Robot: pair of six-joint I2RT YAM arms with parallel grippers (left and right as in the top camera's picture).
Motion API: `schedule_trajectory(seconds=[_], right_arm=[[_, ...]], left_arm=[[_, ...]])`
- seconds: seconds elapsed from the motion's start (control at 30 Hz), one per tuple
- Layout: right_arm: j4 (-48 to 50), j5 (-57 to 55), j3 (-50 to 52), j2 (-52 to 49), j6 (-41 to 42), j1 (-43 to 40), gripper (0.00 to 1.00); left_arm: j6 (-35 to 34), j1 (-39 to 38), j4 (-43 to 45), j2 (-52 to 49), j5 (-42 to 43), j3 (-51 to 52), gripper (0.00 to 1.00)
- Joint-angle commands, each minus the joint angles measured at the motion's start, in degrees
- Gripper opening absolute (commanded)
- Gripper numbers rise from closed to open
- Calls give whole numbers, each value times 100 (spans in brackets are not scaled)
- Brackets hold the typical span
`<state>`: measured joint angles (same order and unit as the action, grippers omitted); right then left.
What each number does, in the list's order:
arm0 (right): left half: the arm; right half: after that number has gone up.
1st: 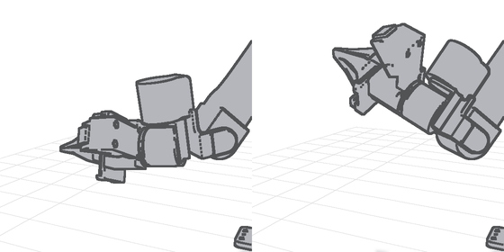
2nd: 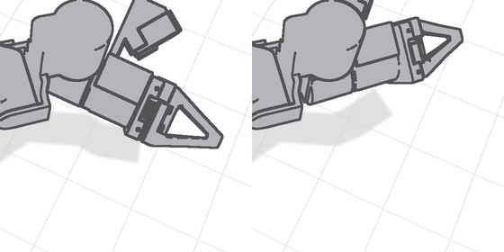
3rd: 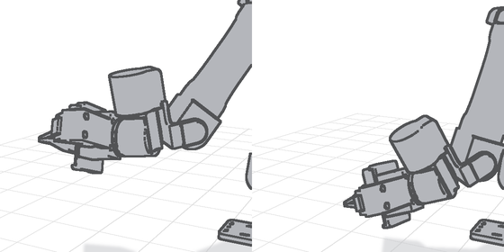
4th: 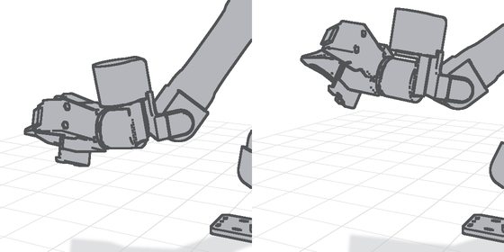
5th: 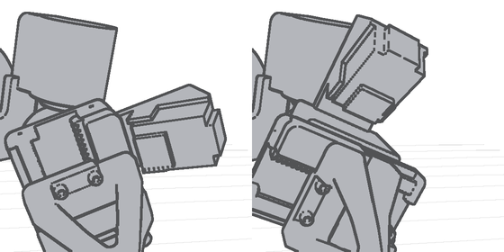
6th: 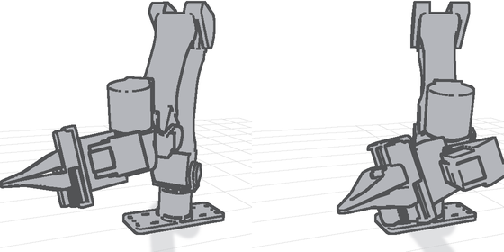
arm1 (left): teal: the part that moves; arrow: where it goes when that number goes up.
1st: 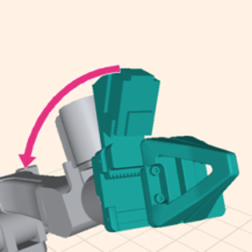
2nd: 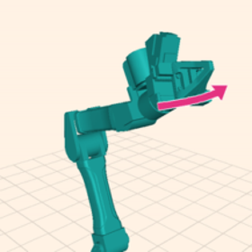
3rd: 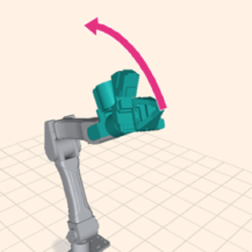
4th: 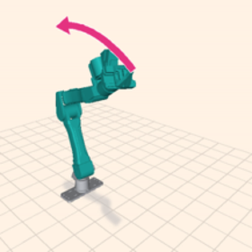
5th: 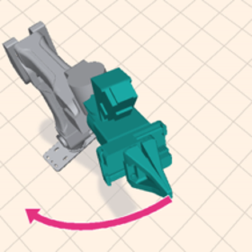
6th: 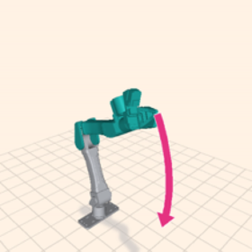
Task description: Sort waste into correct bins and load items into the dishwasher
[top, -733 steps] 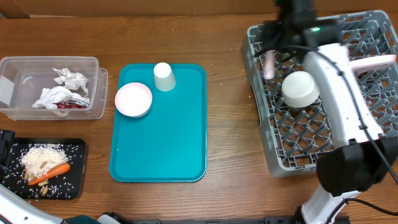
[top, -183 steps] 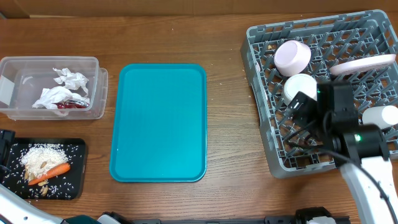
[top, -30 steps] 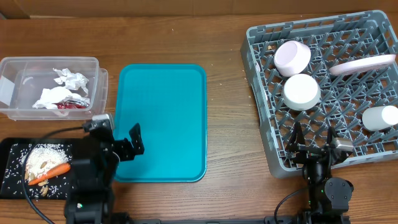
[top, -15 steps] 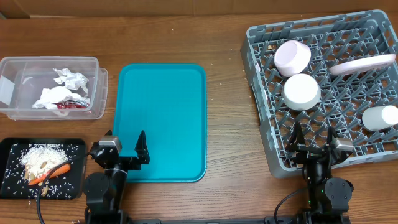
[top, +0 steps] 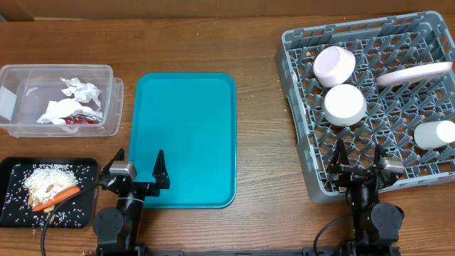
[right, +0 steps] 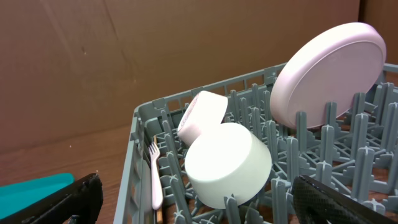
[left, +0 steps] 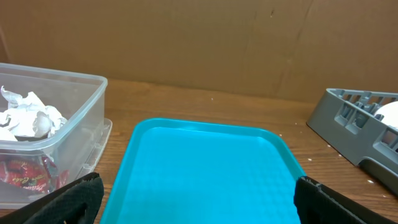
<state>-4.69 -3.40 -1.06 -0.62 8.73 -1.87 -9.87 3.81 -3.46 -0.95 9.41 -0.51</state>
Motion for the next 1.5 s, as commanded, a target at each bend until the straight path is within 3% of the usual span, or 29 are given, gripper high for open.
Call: schedule_trajectory(seconds=[0.0,1.47], right_arm=[[31,-37,59,46,-42,-2,100],[31,-37,59,46,-42,-2,100]], left_arm=[[111,-20,-22,76,-68,24,100],[109,-15,-20,70,-76,24,100]])
